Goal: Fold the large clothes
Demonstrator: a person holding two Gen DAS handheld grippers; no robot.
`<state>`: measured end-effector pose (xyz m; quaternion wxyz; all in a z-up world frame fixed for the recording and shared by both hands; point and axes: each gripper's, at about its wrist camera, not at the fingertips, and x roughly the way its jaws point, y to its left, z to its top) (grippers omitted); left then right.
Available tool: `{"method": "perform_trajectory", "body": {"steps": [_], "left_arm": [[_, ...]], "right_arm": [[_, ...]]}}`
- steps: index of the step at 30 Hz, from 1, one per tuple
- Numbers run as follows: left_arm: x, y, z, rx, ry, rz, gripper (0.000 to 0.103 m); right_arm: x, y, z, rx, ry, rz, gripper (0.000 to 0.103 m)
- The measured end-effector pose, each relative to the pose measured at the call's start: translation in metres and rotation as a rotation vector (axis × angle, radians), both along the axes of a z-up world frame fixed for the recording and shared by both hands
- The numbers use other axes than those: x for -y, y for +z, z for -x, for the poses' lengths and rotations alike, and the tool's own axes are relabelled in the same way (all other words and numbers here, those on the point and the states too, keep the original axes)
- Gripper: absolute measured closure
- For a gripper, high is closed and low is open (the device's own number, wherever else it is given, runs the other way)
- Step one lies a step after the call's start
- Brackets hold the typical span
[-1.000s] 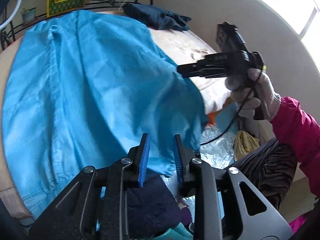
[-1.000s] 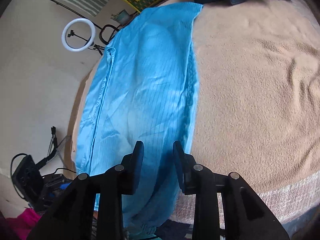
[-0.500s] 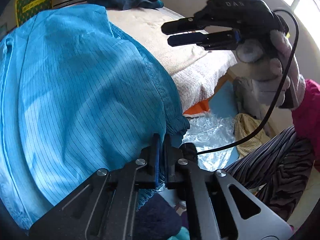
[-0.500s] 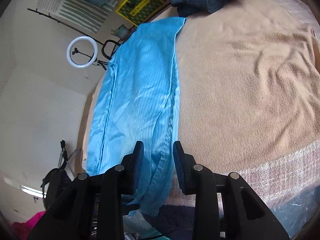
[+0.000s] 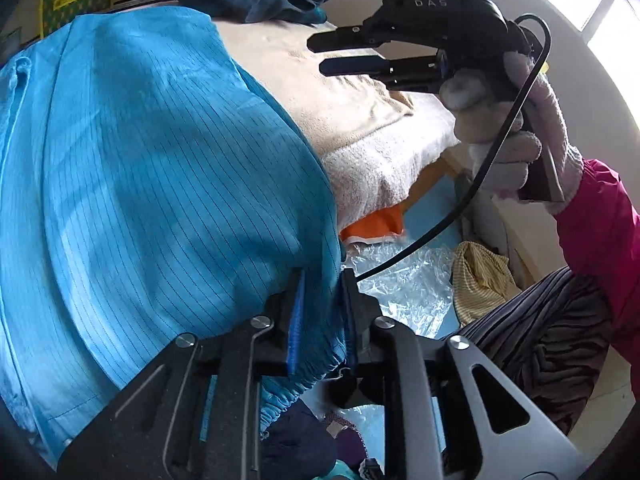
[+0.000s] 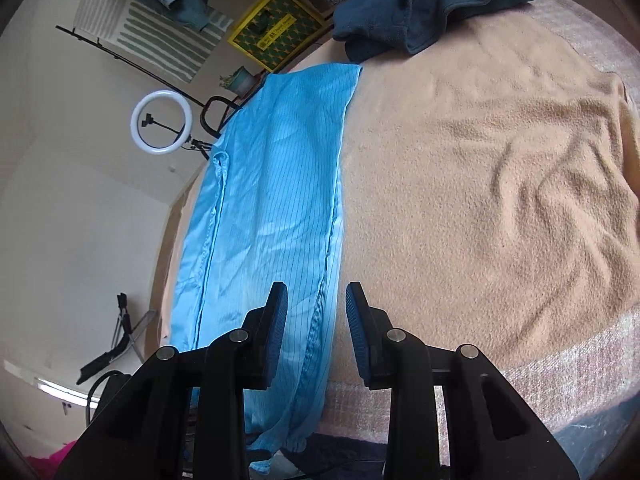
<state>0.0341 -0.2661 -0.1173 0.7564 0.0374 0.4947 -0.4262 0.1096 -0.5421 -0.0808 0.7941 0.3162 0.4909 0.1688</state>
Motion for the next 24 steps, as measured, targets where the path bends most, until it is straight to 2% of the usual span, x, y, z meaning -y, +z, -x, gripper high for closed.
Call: {"method": "perform_trajectory", "body": {"steps": [2, 6, 10, 13, 15, 17, 18, 20, 22, 24], "left_arm": [[0.003, 0.006, 0.001, 0.041, 0.013, 0.006, 0.073], [0.021, 0.005, -0.006, 0.063, 0.036, -0.033, 0.071], [0.050, -0.004, -0.009, 0.090, 0.045, -0.110, 0.057], [0.066, -0.015, -0.008, 0.136, 0.052, -0.175, 0.057], [0.068, -0.016, -0.009, 0.154, 0.068, -0.175, 0.057], [0.067, -0.017, -0.011, 0.172, 0.099, -0.180, 0.076], [0.067, -0.018, -0.013, 0.185, 0.108, -0.183, 0.090], [0.060, -0.018, -0.018, 0.158, 0.108, -0.138, 0.095], [0.049, -0.015, -0.025, 0.092, 0.128, -0.074, 0.101], [0.039, -0.009, -0.029, 0.039, 0.159, -0.001, 0.102]], "right_arm": [[0.006, 0.003, 0.001, 0.013, -0.003, -0.016, 0.073], [0.021, 0.013, 0.010, 0.049, -0.030, -0.030, 0.073], [0.043, 0.018, 0.022, 0.069, -0.090, -0.061, 0.073], [0.054, 0.019, 0.025, 0.073, -0.126, -0.082, 0.073], [0.056, 0.018, 0.025, 0.069, -0.136, -0.084, 0.073], [0.057, 0.017, 0.024, 0.069, -0.137, -0.088, 0.073], [0.056, 0.017, 0.023, 0.070, -0.133, -0.088, 0.073], [0.054, 0.018, 0.020, 0.072, -0.127, -0.083, 0.073], [0.051, 0.018, 0.015, 0.073, -0.123, -0.083, 0.073], [0.049, 0.017, 0.009, 0.072, -0.130, -0.089, 0.073]]}}
